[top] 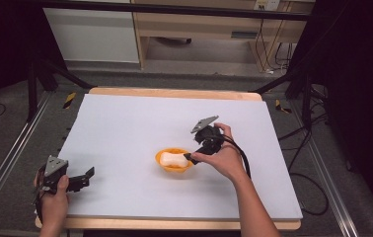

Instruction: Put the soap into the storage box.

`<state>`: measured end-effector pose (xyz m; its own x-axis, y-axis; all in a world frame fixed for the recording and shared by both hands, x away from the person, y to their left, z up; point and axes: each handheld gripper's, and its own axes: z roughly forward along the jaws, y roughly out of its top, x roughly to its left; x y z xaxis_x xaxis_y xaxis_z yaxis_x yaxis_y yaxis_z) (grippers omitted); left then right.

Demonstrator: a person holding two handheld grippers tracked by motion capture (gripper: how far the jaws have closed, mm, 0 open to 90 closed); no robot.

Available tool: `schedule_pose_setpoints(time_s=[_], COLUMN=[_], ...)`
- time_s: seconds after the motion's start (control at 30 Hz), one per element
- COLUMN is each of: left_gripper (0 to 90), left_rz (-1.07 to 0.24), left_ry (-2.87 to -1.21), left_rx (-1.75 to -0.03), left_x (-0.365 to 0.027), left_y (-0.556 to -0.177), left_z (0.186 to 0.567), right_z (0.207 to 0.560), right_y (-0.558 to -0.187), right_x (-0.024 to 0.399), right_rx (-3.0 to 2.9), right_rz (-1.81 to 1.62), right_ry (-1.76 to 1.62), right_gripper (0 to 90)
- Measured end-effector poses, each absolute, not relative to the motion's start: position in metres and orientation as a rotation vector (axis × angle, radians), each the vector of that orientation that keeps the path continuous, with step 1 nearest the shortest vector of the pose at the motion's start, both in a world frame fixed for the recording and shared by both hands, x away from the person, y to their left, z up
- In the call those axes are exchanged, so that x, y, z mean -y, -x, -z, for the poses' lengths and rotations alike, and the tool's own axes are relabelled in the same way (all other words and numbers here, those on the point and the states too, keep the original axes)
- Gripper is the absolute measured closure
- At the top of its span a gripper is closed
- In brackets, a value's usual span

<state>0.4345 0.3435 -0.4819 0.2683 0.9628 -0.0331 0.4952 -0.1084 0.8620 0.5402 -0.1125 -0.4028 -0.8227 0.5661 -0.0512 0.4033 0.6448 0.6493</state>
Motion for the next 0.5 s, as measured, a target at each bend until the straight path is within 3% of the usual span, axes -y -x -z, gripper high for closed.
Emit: schedule_pose_setpoints(time_s=[0.5], left_gripper=[0.0], left_rz=[-0.727], left_ry=[-1.733], left_rx=[-1.339], left_x=[-0.343], left_y=[-0.434], left_z=[0.482], right_z=[0.419], right_y=[-0.529], right_x=[0.161], right_rx=[-2.467], right_rz=[-1.02], right_ry=[-0.963], right_gripper=[0.7])
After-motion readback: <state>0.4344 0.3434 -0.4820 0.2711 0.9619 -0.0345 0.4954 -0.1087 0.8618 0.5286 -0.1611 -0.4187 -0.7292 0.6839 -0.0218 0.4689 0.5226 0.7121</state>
